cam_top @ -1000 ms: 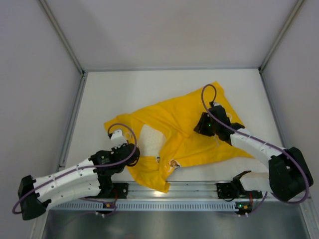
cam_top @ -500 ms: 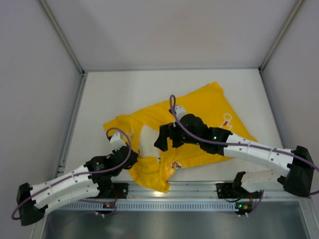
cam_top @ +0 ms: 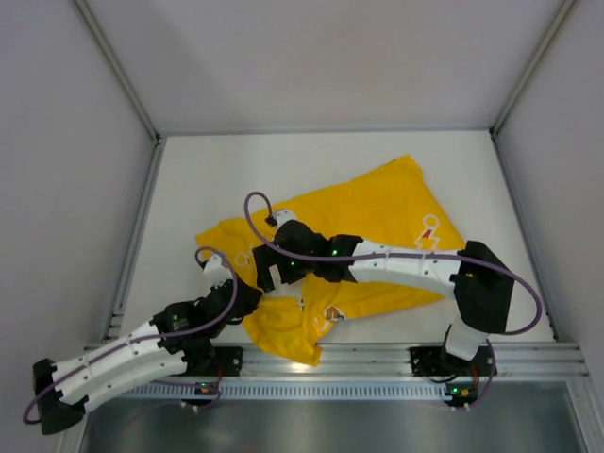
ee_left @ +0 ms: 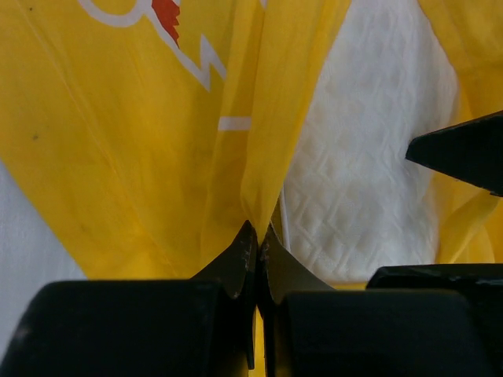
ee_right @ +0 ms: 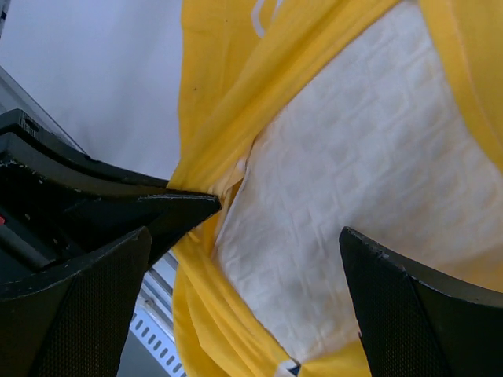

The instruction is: Remove the pillowcase from the pillow

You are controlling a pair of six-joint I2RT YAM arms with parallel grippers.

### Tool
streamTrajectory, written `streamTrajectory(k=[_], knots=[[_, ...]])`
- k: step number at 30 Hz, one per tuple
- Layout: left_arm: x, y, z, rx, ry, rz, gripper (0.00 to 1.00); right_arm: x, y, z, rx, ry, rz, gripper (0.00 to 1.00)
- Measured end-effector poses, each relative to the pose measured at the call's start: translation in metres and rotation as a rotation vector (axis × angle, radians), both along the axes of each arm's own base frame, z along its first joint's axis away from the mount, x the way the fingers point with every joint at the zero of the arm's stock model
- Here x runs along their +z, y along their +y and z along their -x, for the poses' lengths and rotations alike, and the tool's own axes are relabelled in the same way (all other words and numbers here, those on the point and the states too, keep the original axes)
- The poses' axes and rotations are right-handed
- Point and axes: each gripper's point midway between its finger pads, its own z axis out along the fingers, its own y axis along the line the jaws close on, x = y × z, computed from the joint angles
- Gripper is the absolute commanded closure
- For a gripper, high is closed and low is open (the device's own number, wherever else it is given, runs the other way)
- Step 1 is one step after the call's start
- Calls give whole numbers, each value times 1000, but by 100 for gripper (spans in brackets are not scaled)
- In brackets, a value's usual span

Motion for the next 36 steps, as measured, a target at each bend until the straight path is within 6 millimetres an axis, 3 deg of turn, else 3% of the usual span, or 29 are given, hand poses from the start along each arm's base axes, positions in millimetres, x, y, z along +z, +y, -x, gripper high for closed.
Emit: streamTrajectory(k=[8, 12, 16, 27, 36], knots=[[-10, 2, 1, 8, 4, 13, 100, -8, 6, 5, -37, -49, 71, 0], [-8, 1, 2, 6, 0, 25, 100, -18, -6, -12, -129, -101, 180, 1], [-7, 0, 2, 4, -3, 32, 100, -37, -22, -14, -154, -116, 285, 0], [-12, 0, 5, -3, 0, 59, 100, -54, -25, 7, -125, -113, 326, 0], [-11, -1, 6, -8, 2, 71, 100, -63, -13, 20, -73, -94, 299, 1]])
